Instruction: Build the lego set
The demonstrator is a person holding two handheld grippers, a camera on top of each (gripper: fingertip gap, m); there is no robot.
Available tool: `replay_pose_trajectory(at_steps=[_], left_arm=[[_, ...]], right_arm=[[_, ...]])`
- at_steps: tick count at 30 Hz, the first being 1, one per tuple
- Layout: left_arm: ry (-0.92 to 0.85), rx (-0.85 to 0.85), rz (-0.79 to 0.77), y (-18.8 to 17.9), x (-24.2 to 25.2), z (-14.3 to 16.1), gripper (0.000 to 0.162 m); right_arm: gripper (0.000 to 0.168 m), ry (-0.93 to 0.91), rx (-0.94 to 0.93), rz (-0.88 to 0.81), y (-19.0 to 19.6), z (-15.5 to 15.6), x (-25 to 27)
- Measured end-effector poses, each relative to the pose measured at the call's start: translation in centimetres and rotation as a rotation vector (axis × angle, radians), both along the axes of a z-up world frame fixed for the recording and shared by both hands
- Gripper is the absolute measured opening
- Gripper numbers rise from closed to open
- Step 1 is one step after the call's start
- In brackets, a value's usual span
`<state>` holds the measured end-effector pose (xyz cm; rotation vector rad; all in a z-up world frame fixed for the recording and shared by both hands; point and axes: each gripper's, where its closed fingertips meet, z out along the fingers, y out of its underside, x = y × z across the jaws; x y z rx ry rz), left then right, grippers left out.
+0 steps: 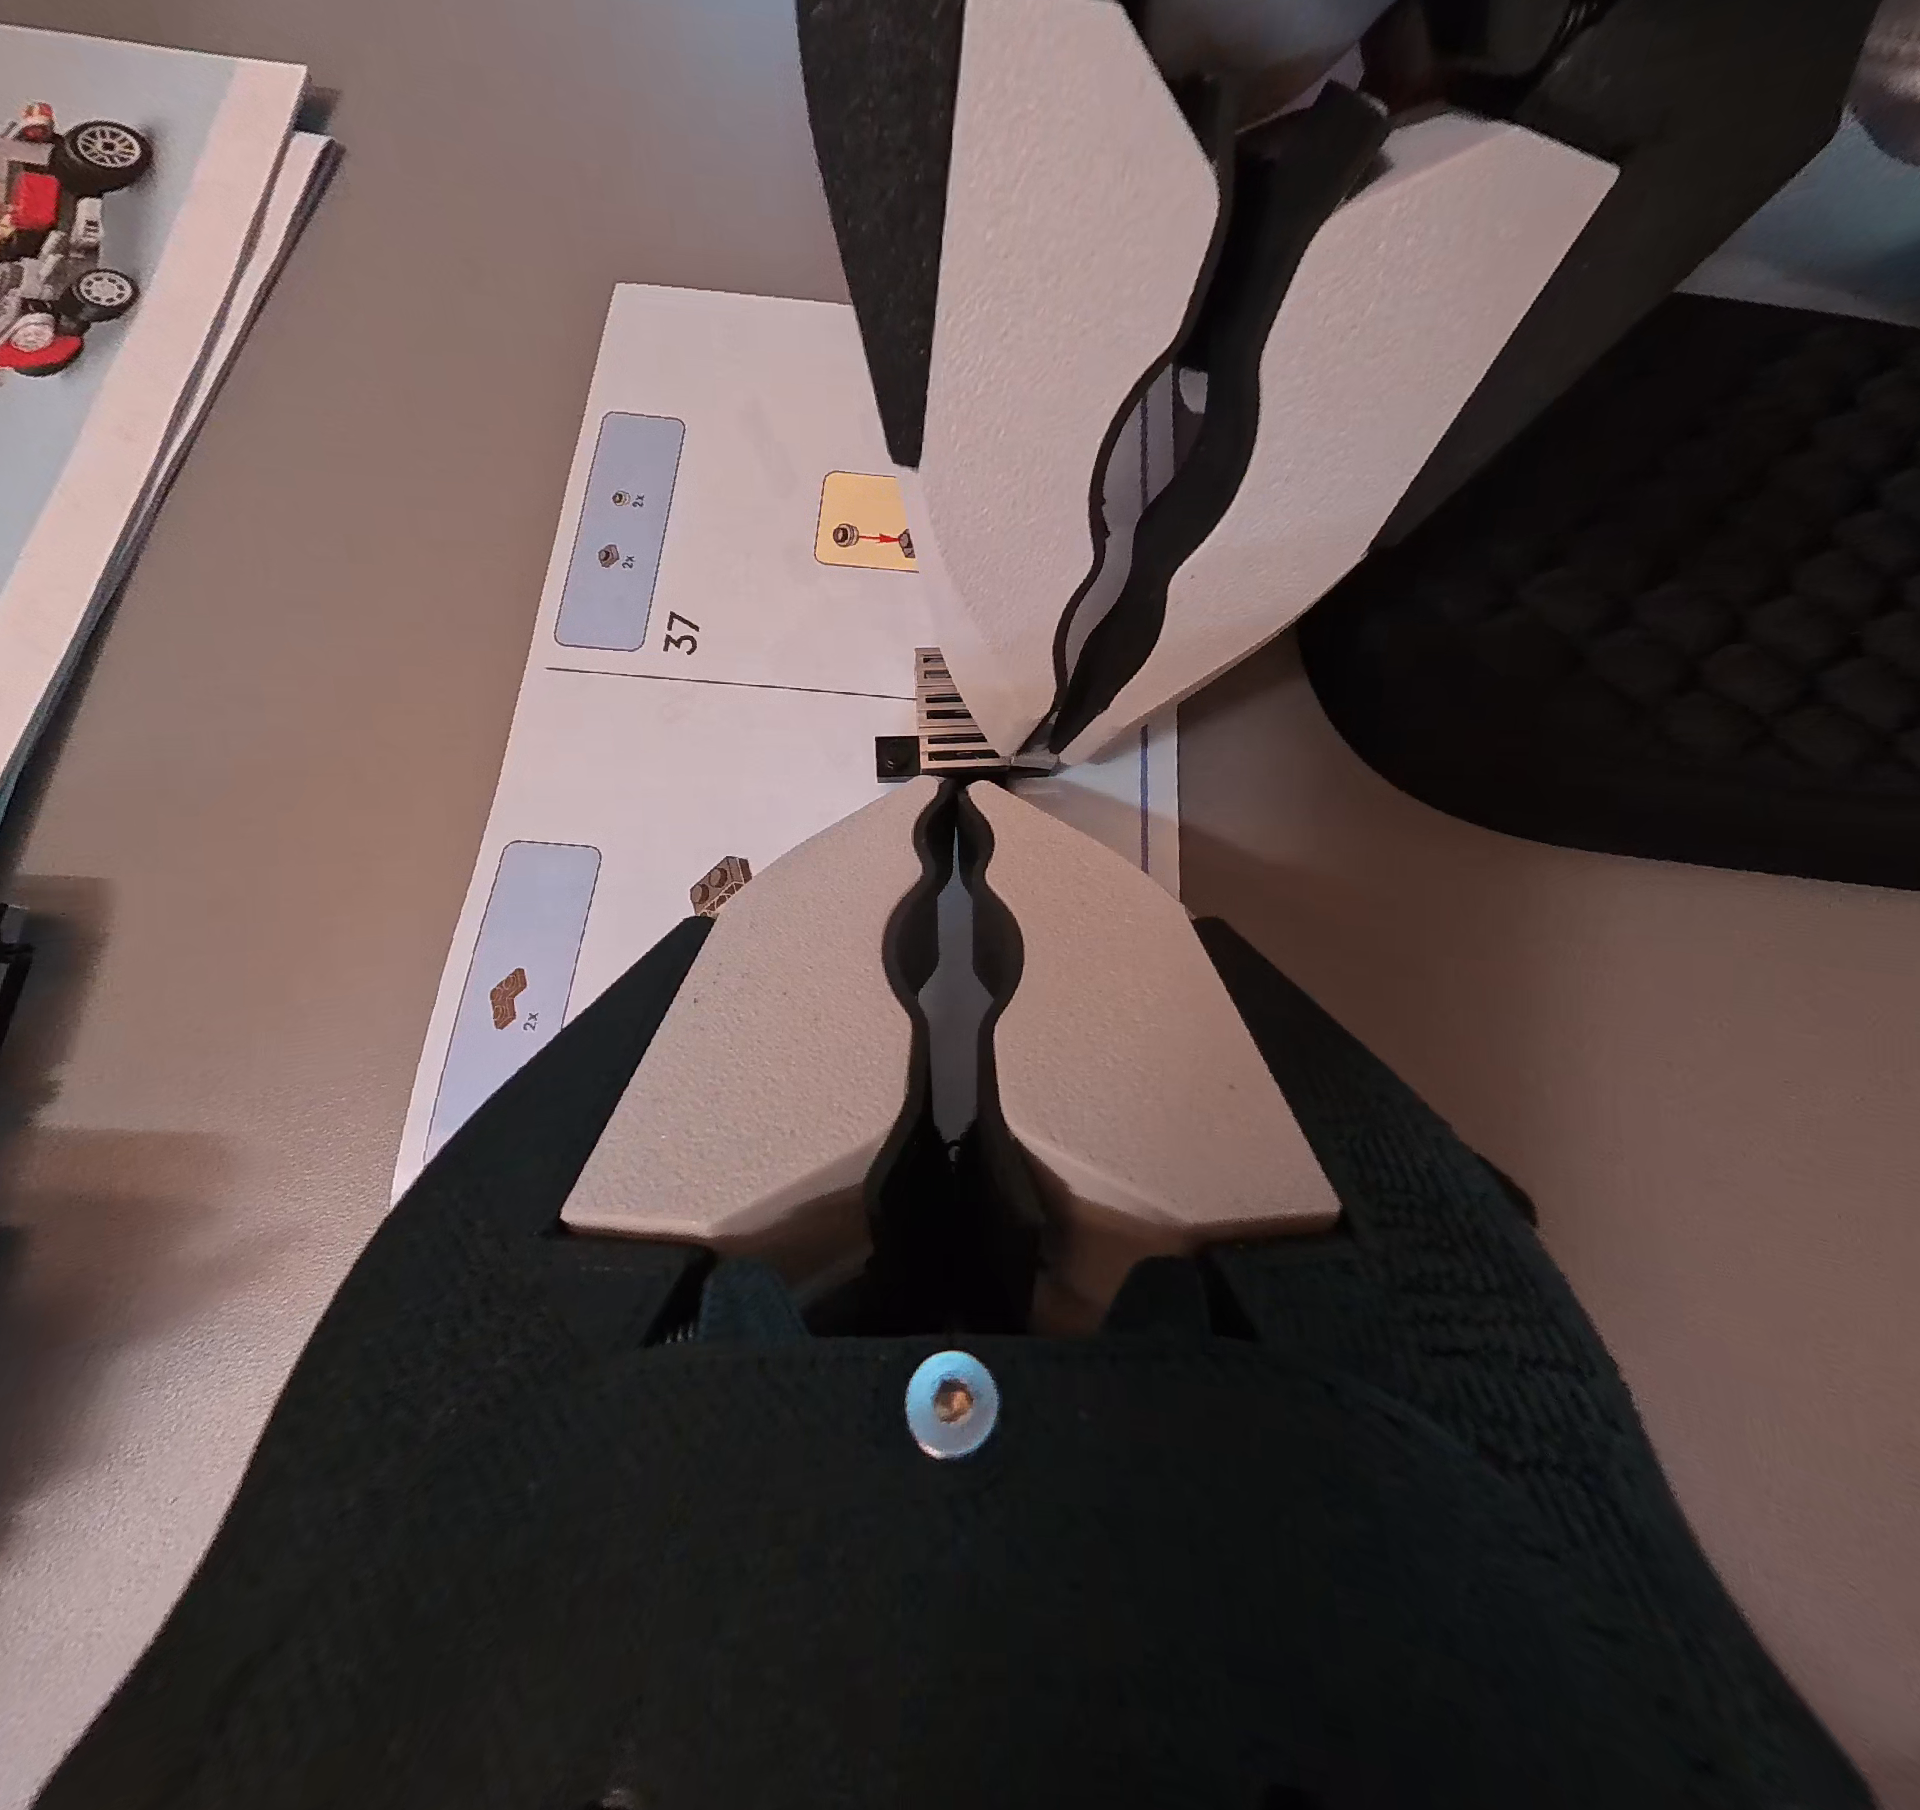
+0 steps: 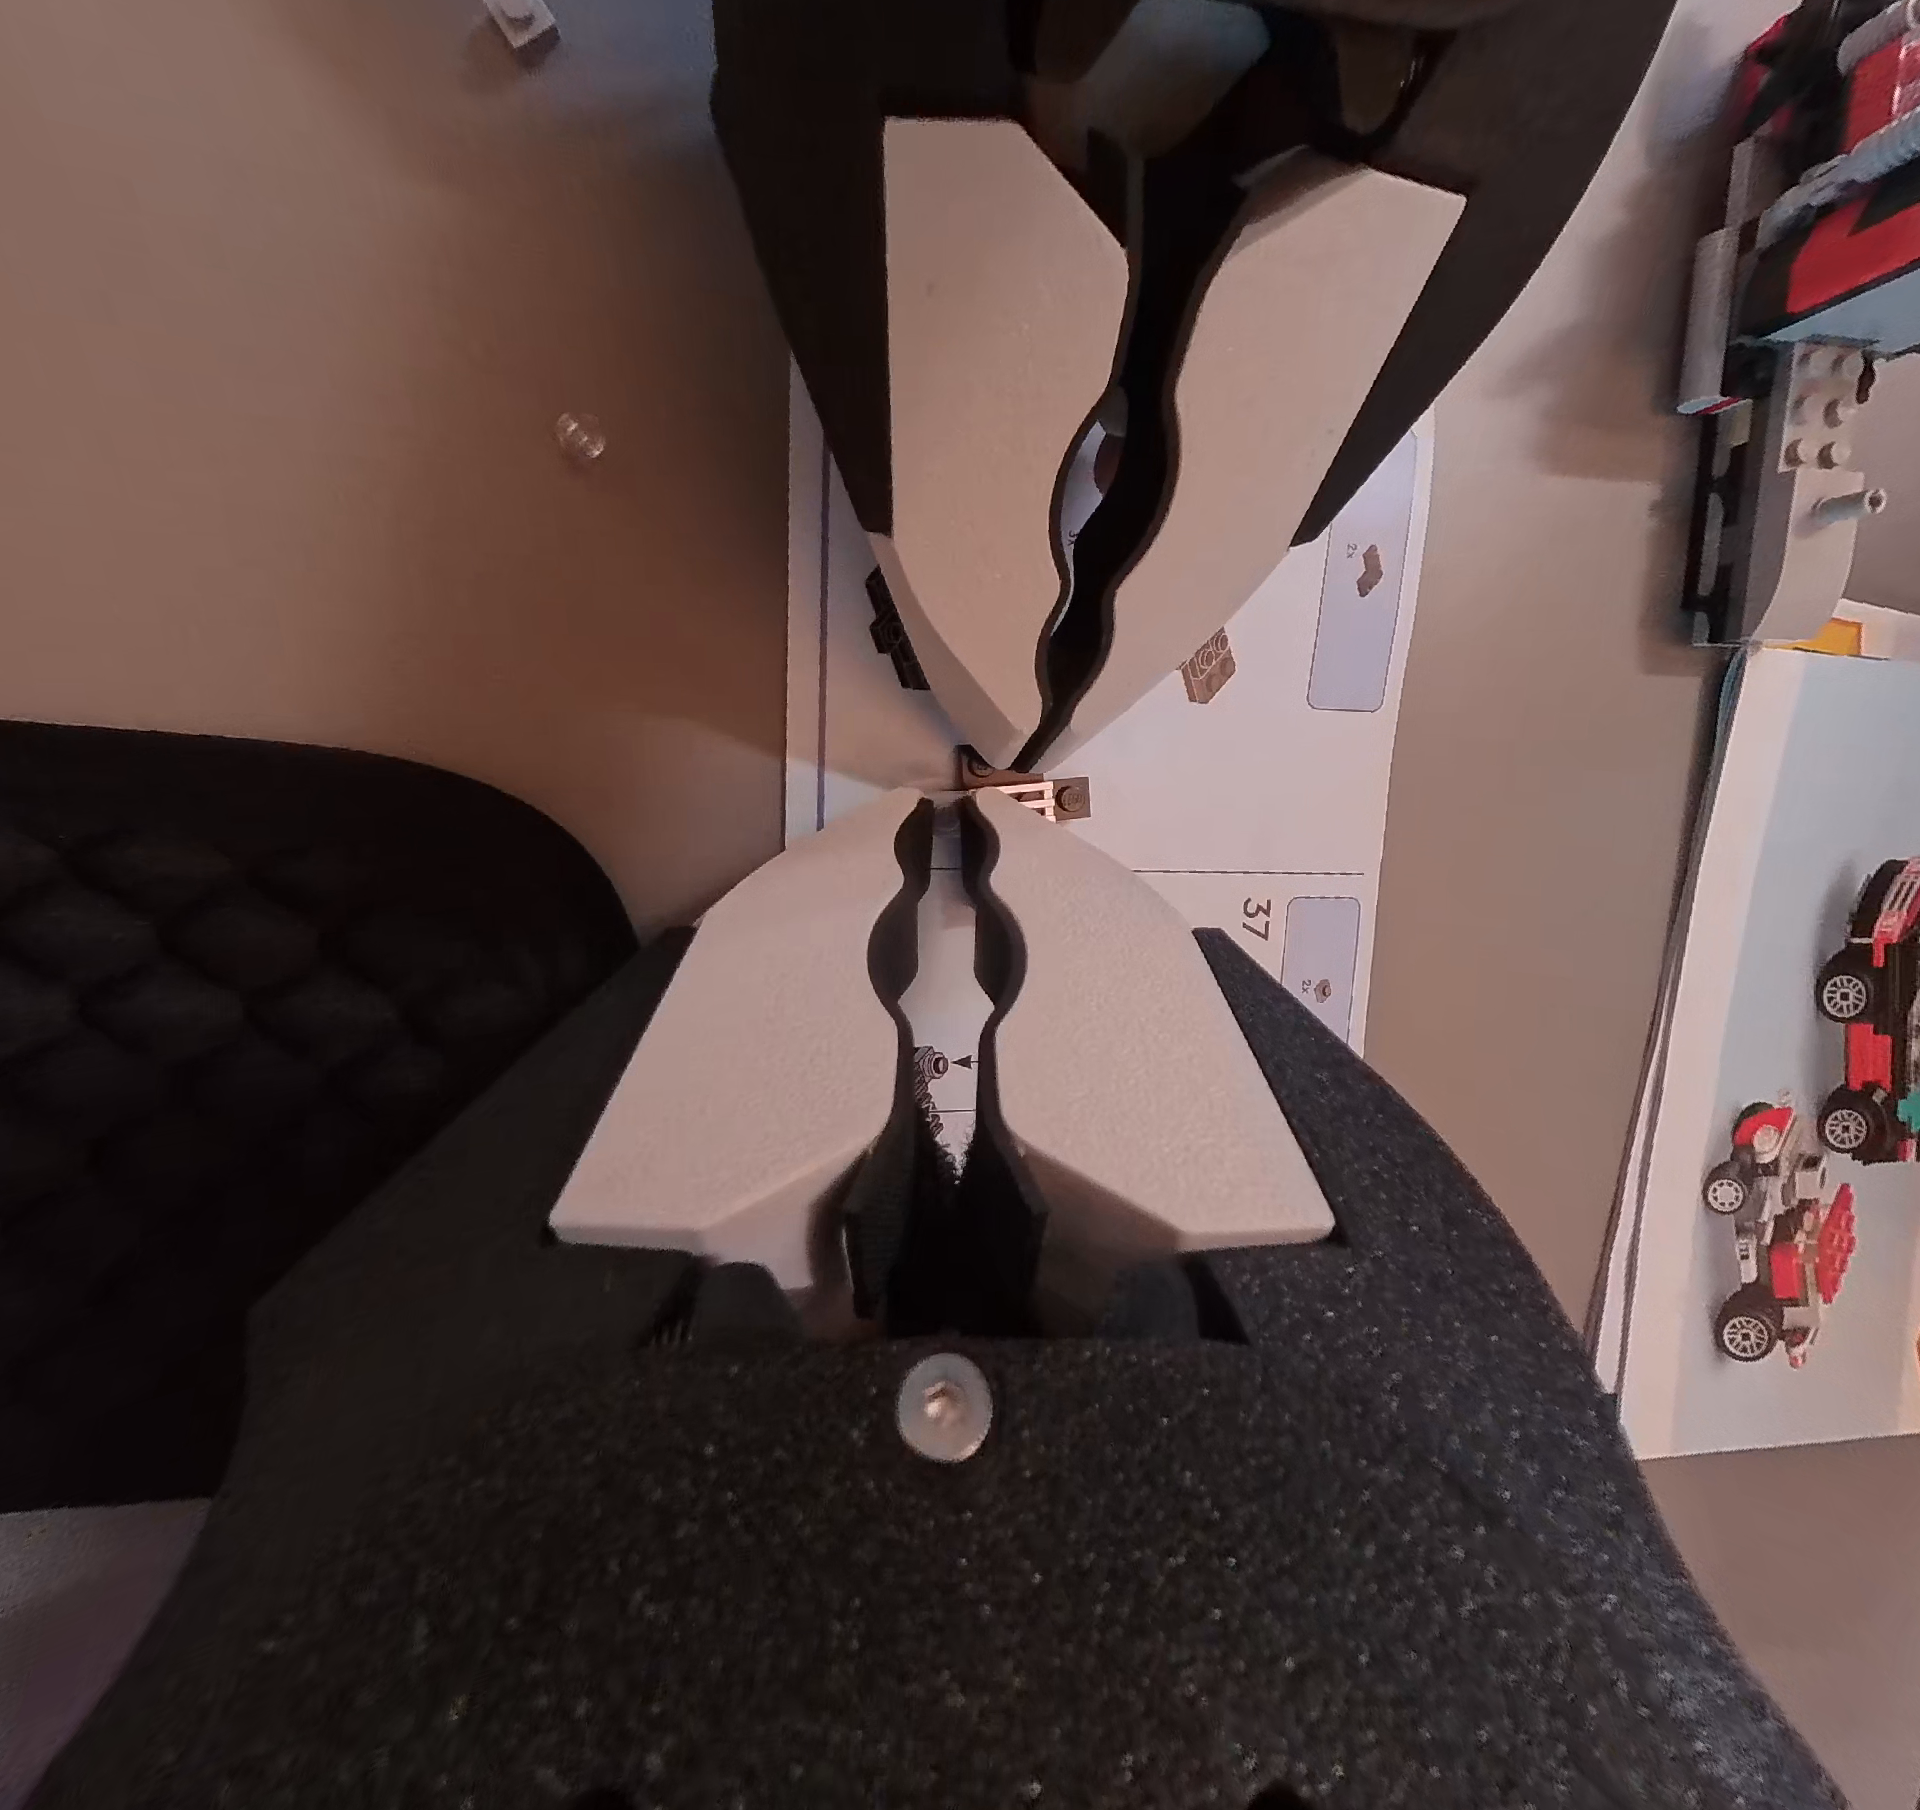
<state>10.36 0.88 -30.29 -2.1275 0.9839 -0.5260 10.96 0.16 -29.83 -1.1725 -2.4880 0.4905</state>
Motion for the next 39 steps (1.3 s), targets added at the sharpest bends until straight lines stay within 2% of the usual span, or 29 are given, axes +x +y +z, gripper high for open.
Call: replay_pose_trajectory(at_steps=[34,39], left_arm=[[-0.011,-0.010,0.000,0.0,0.0,0.0,0.000],[-0.013,-0.013,0.000,0.0,0.0,0.0,0.001]], right_arm=[[0.013,0.042,-0.042,-0.025,0.1,0.3,-0.3],[0.027,0.068,-0.100,-0.069,0.8,1.1,0.1]])
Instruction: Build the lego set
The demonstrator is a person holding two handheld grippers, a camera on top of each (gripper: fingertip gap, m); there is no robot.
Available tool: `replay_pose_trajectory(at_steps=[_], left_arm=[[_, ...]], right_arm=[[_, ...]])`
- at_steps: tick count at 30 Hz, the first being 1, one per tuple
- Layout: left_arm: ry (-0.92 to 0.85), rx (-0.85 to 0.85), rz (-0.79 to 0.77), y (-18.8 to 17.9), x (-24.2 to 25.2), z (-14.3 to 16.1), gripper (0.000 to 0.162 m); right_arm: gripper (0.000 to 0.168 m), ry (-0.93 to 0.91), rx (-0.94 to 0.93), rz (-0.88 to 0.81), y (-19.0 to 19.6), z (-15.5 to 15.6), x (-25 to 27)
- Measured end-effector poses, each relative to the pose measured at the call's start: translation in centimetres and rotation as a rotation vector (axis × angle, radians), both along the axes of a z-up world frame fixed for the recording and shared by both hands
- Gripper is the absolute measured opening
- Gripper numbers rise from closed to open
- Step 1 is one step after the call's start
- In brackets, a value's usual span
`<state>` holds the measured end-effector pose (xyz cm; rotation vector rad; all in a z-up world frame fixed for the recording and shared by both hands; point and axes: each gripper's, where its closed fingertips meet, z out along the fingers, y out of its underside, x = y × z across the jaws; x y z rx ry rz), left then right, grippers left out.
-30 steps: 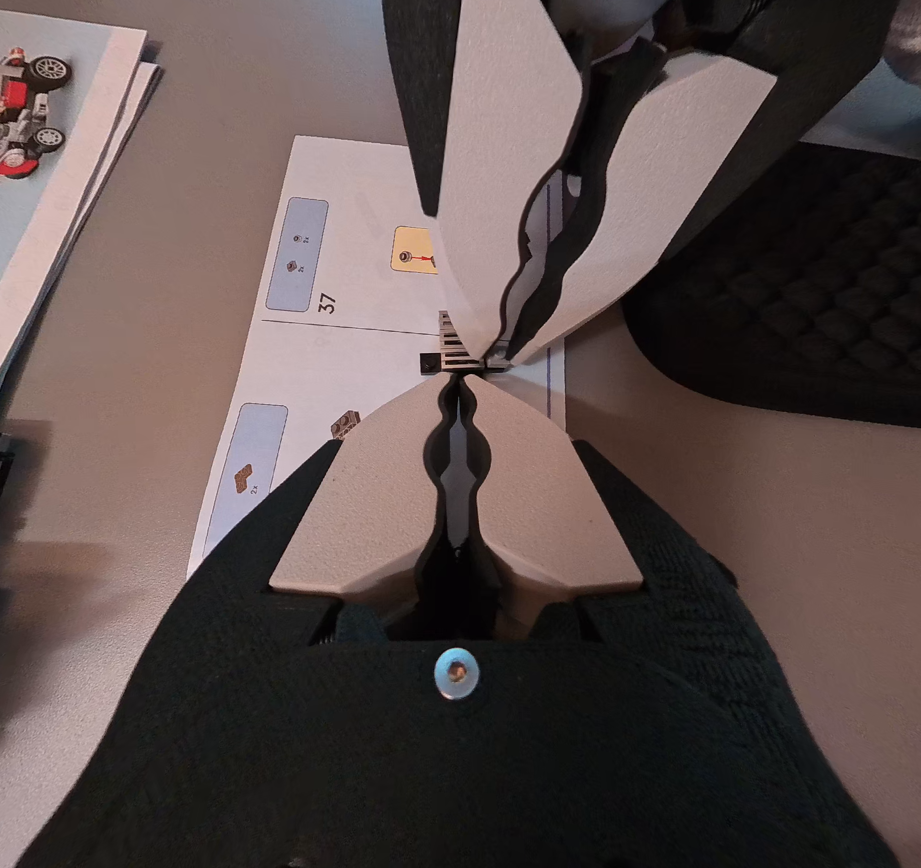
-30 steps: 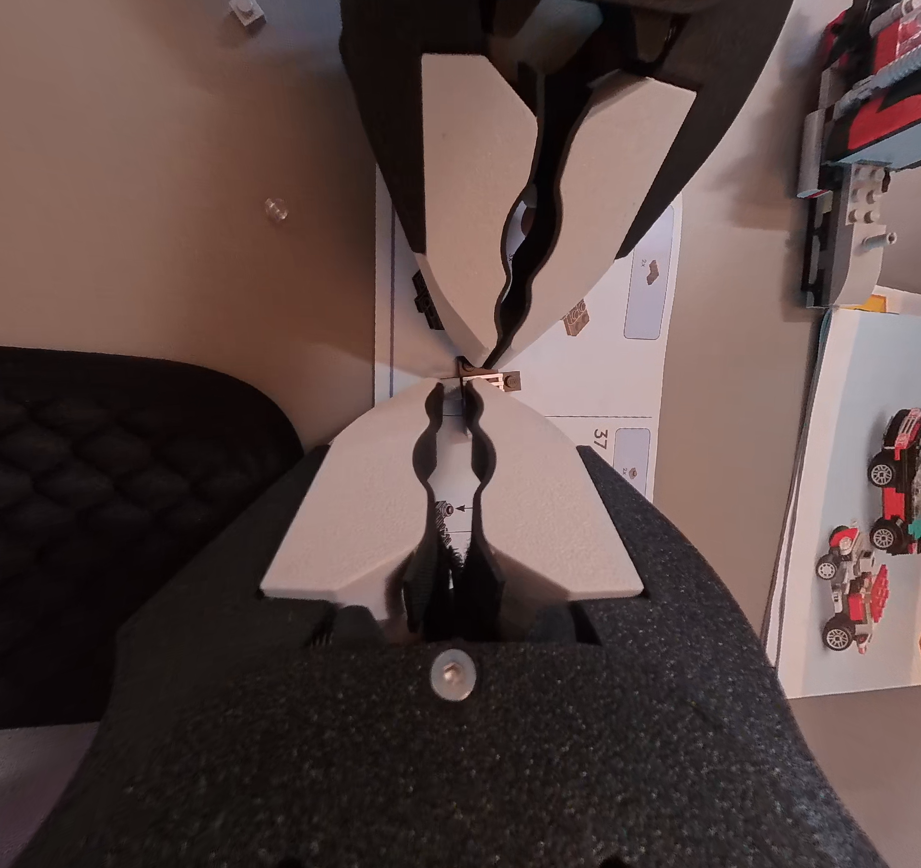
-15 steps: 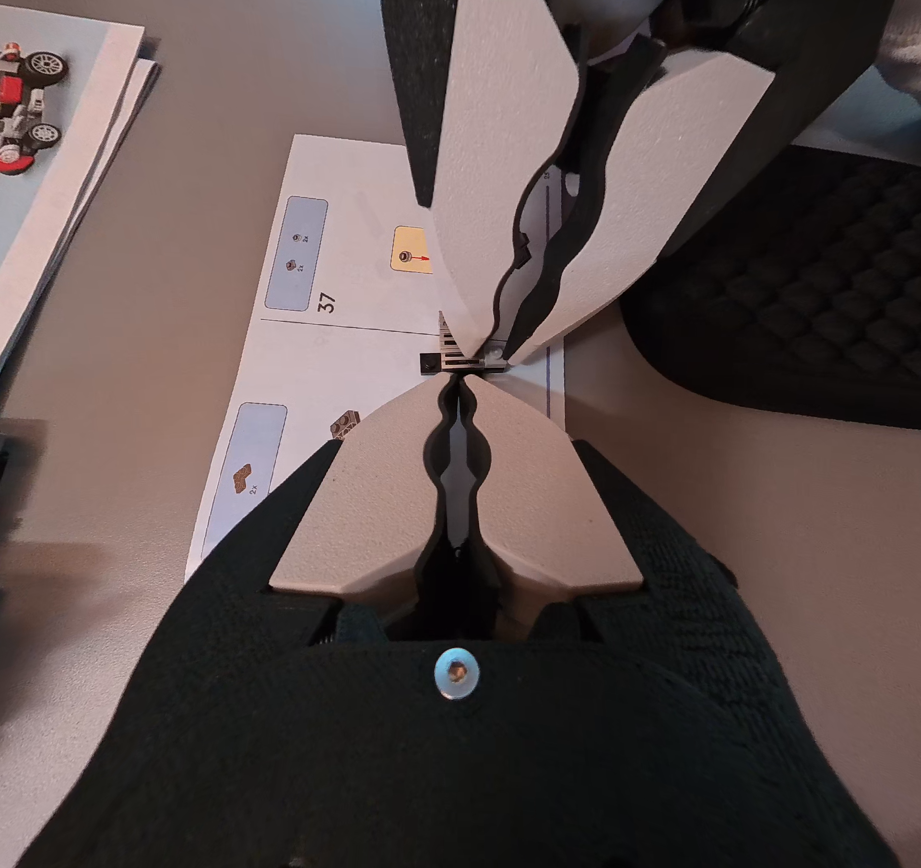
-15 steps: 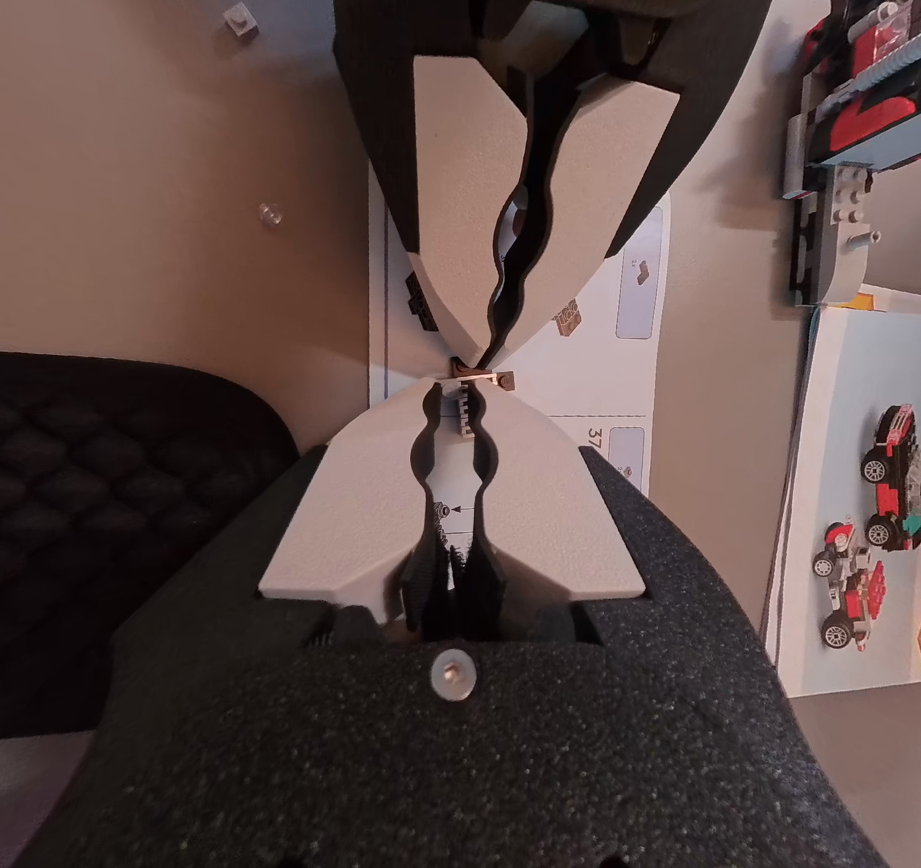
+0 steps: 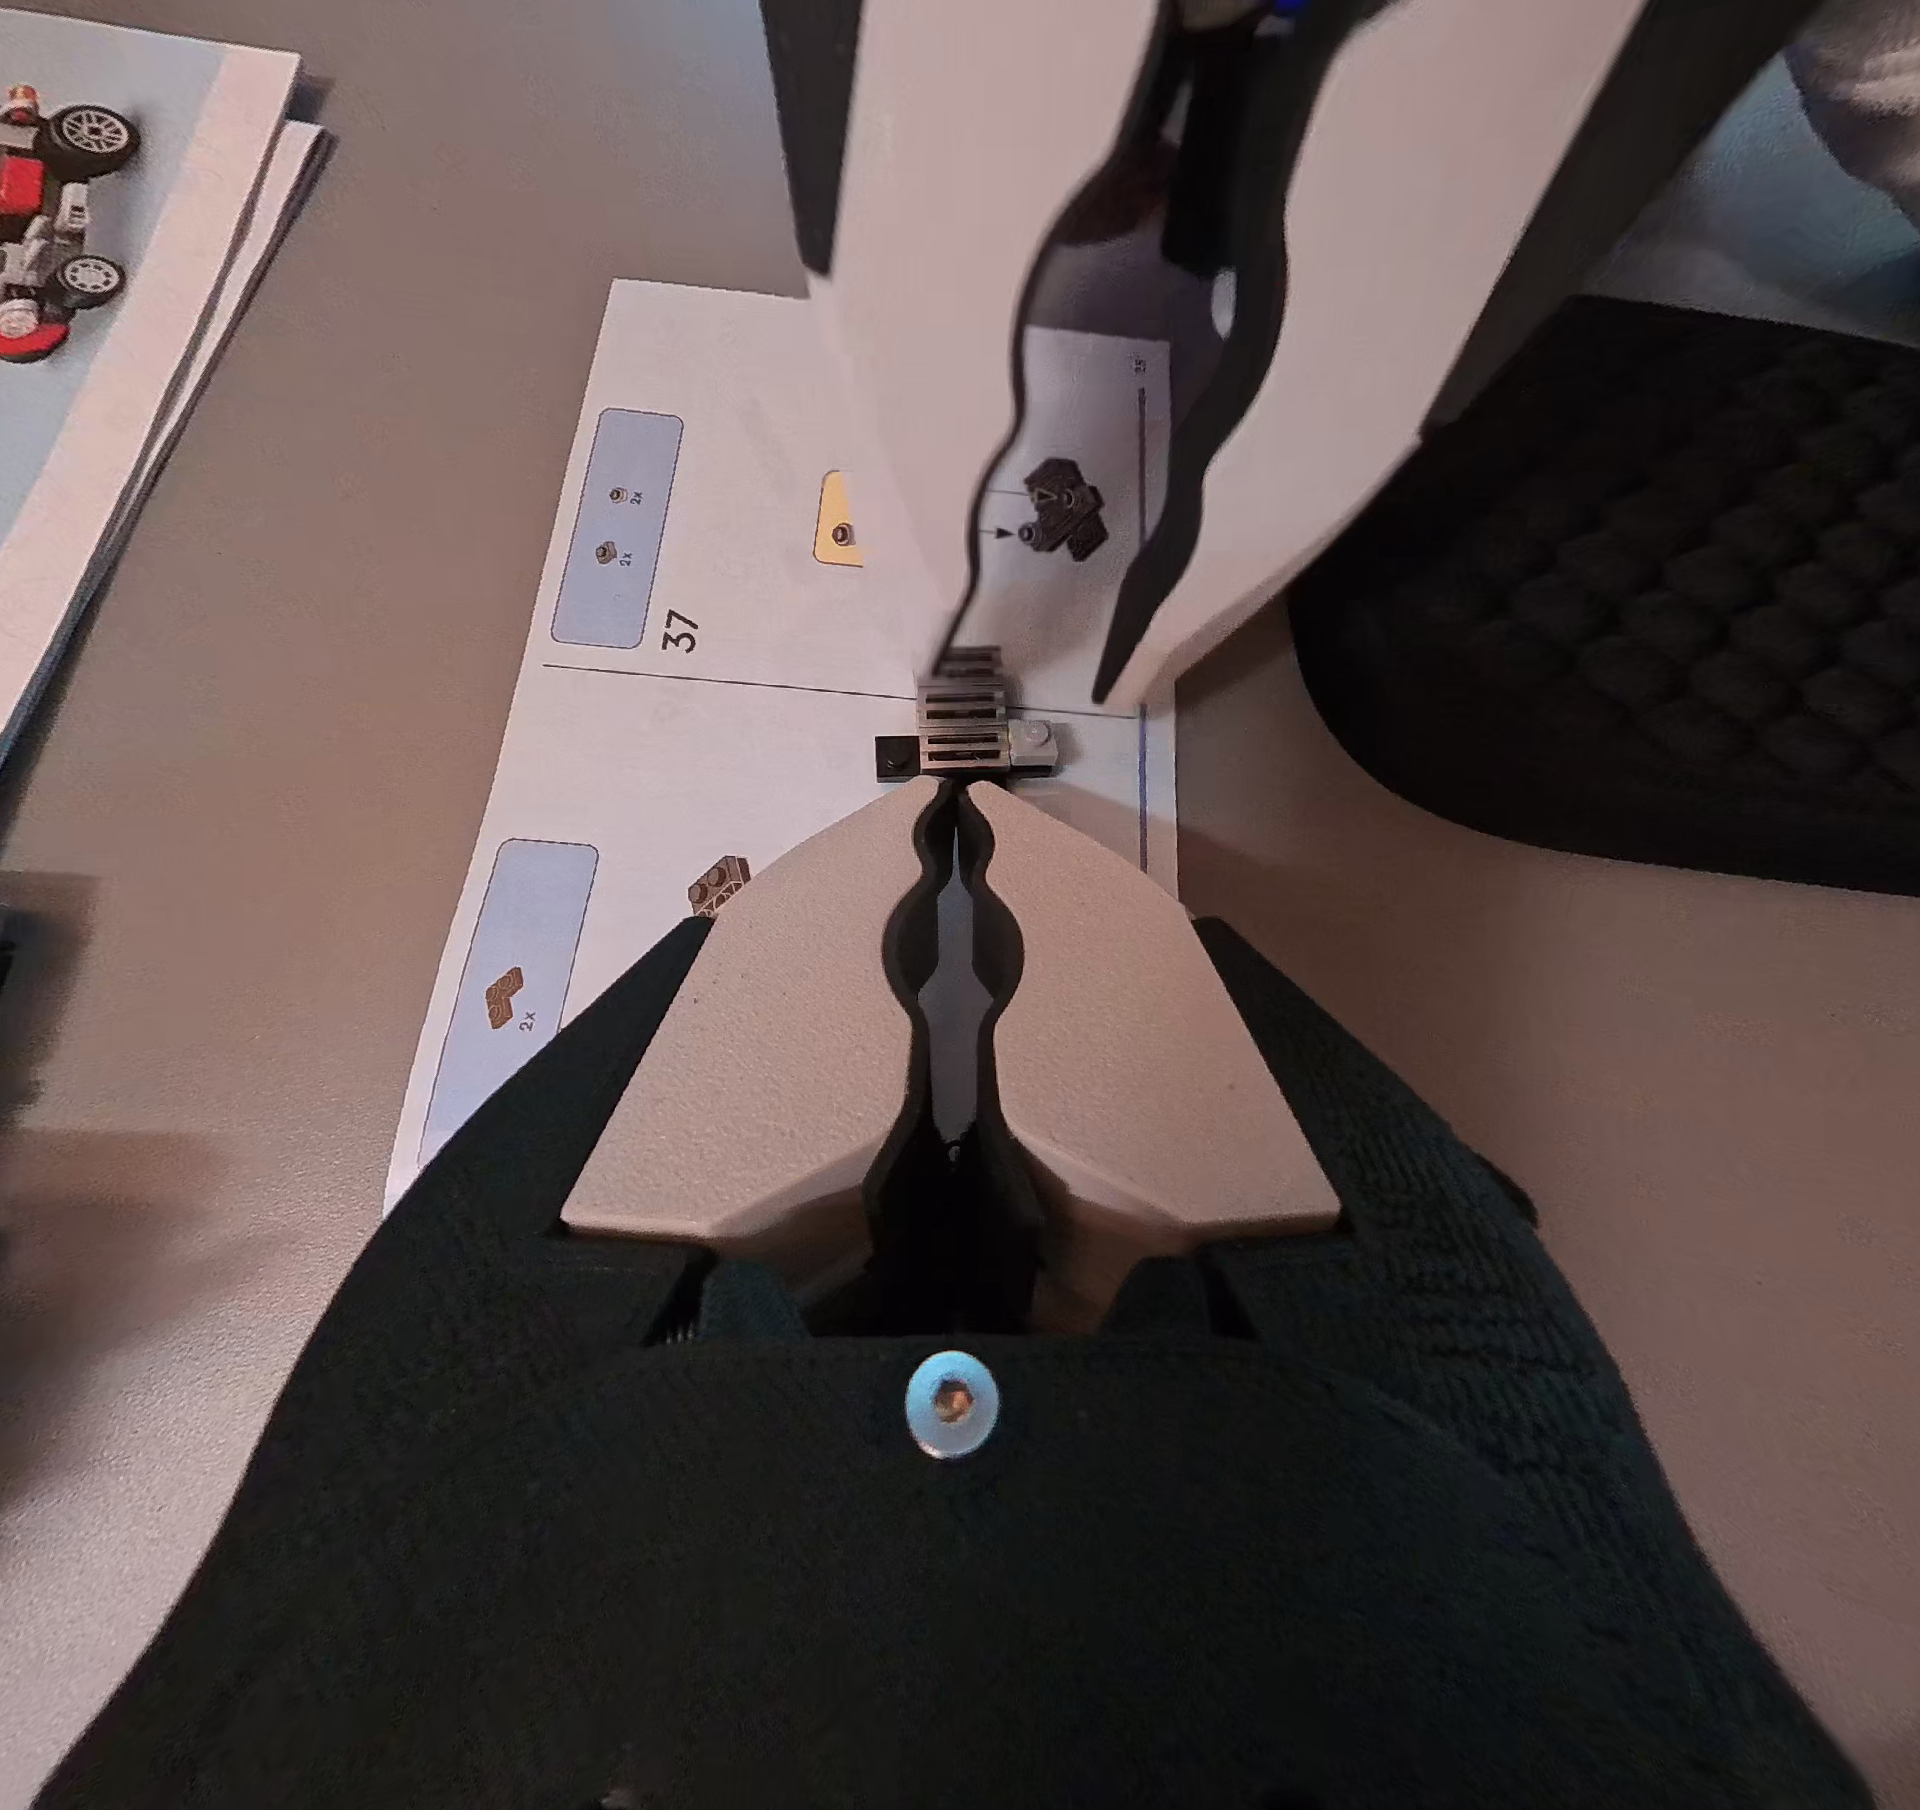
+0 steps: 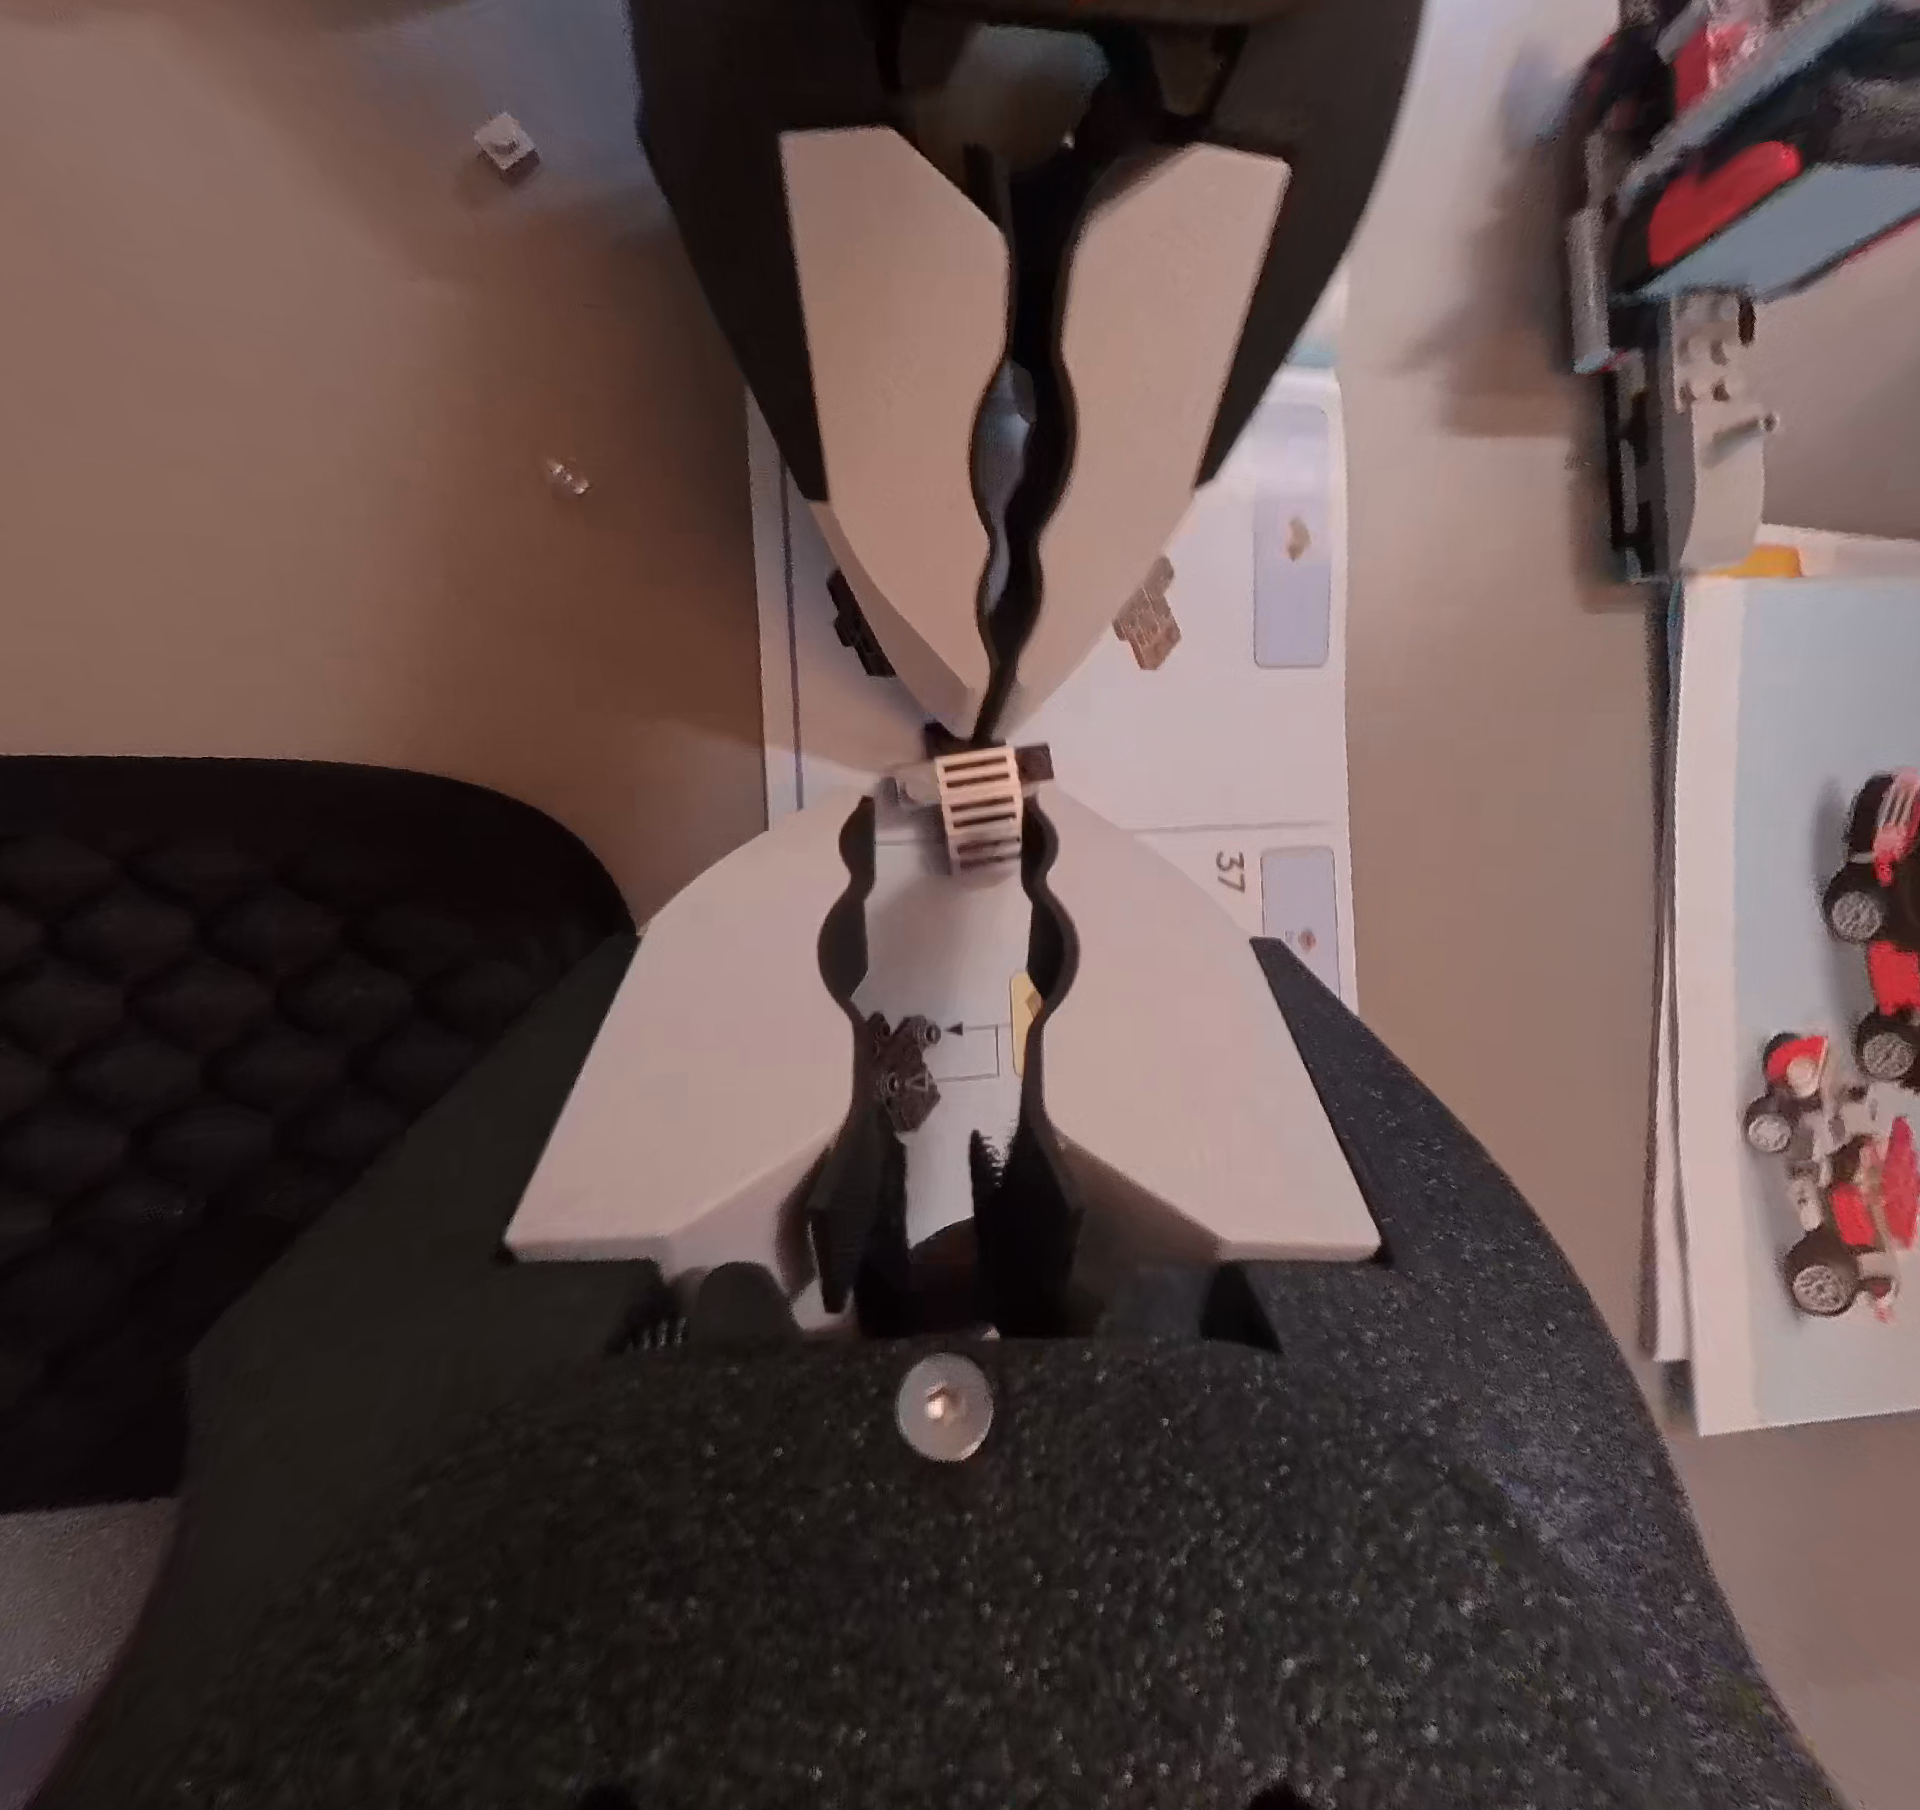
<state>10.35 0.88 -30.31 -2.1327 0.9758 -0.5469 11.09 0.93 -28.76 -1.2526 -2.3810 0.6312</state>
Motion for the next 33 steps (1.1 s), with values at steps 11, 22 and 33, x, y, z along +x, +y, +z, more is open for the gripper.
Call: replay_pose_trajectory(at_steps=[11,22,33], left_arm=[[0.002,0.003,0.000,0.0,0.0,0.0,0.001],[-0.029,-0.037,0.037,-0.3,-0.5,0.3,0.013],[-0.988,-0.219,0.551,-3.6,-1.8,9.0,0.046]], right_arm=[[0.025,0.067,-0.121,0.052,1.2,-1.7,-0.2],[0.017,0.123,-0.238,0.035,0.8,-1.3,-0.4],[0.017,0.177,-0.168,-0.095,0.6,2.3,-1.2]])
